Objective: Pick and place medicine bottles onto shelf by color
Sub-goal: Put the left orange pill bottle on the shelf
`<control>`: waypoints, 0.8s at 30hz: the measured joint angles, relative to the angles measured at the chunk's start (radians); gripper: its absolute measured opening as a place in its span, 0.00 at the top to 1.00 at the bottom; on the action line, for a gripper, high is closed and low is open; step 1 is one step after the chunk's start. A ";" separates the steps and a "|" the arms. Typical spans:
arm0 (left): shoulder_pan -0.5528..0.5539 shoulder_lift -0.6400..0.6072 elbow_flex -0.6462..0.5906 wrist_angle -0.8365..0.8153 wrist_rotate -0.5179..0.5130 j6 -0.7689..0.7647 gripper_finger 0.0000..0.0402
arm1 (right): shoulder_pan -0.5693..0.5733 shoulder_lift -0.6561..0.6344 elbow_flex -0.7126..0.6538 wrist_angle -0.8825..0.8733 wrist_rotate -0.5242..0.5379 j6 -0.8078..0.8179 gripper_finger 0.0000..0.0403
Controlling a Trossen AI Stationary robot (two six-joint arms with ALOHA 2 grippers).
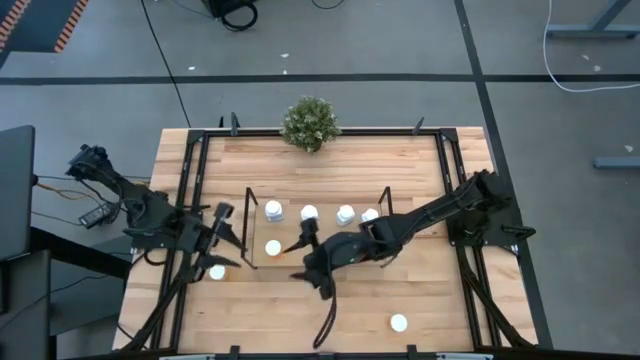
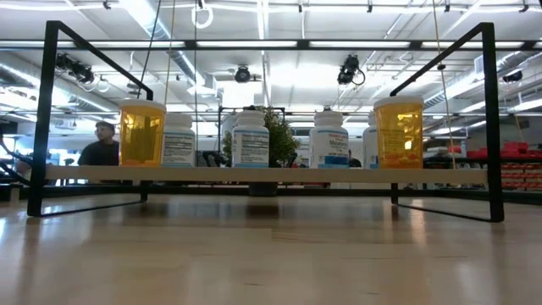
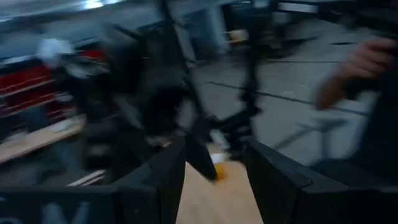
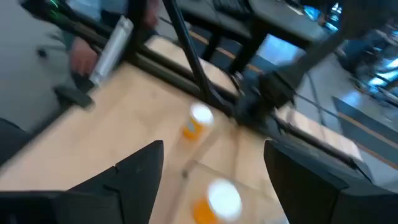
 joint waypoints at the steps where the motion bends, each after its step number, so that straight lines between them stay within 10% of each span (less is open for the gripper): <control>1: -0.013 -0.001 0.010 -0.010 -0.056 -0.011 0.57 | -0.012 -0.020 -0.057 0.042 0.009 0.000 0.30; 10: -0.113 0.054 0.246 -0.666 -0.646 -0.432 0.57 | -0.061 -0.486 -0.597 0.360 0.089 0.040 0.30; 18: -0.115 0.295 0.459 -1.127 -0.530 -0.956 0.57 | -0.099 -0.989 -0.862 0.397 0.095 0.021 0.30; 24: -0.114 0.512 0.597 -1.438 -0.324 -1.349 0.57 | -0.100 -1.108 -0.868 0.353 0.095 -0.030 0.30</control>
